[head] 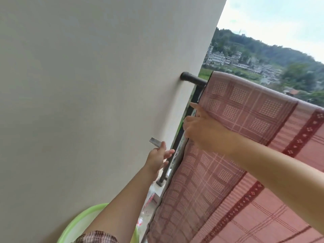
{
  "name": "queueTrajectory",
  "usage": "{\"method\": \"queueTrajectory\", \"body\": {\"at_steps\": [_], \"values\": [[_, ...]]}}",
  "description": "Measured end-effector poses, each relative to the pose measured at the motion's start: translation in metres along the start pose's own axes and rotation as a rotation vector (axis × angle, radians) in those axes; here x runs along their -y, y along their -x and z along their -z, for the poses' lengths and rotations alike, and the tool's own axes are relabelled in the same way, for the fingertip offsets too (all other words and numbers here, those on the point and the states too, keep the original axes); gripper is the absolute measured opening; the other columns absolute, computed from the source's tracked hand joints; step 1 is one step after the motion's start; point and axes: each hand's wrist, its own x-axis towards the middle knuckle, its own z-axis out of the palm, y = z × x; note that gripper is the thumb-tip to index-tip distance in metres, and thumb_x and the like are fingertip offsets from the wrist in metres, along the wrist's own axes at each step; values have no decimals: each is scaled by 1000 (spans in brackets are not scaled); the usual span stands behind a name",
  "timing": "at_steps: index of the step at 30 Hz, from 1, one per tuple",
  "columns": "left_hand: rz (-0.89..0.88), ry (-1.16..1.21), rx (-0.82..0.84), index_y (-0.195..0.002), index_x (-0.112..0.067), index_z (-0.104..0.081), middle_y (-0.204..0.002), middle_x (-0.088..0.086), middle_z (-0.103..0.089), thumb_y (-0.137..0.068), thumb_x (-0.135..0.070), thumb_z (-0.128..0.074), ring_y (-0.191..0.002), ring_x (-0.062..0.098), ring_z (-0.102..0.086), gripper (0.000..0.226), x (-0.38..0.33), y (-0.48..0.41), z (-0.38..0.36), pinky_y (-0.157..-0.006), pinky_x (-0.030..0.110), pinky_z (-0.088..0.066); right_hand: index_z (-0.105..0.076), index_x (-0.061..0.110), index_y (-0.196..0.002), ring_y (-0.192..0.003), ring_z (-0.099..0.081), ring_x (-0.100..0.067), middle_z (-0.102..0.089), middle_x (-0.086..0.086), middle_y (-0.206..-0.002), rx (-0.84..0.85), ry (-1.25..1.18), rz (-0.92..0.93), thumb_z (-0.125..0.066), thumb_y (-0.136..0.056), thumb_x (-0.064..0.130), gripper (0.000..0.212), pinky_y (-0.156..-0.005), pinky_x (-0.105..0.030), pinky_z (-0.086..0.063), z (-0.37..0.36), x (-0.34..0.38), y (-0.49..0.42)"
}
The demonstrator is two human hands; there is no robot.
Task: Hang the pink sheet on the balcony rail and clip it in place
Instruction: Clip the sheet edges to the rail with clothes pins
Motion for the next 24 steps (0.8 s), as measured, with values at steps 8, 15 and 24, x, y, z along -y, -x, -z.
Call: {"method": "queueTrajectory", "body": {"at_steps": [8, 15, 24], "values": [[28, -67, 189, -125, -3, -53, -103, 8, -70, -95, -56, -37, -101, 20, -64, 63, -1, -46, -25, -102, 42, -42, -68, 24, -81, -84, -63, -12, -66, 10, -74, 86, -95, -85, -46, -84, 7, 27, -115, -44, -4, 10, 0, -23], [39, -137, 375, -89, -4, -65, -83, 13, -60, -95, -33, -52, -80, 25, -56, 32, 2, -73, -32, -74, 42, -45, -51, 18, -64, -48, -44, -13, -49, 6, -54, 85, -150, -207, -48, -87, 1, 29, -90, -34, -42, 15, -1, -39], [19, -112, 378, -82, -9, -56, -75, 11, -49, -68, -36, -57, -77, 25, -46, 31, 2, -82, -42, -68, 39, -37, -49, 19, -64, -59, -52, -14, -52, 5, -59, 128, -197, -276, -43, -83, -8, 34, -86, -31, -44, 19, 4, -47]]}}
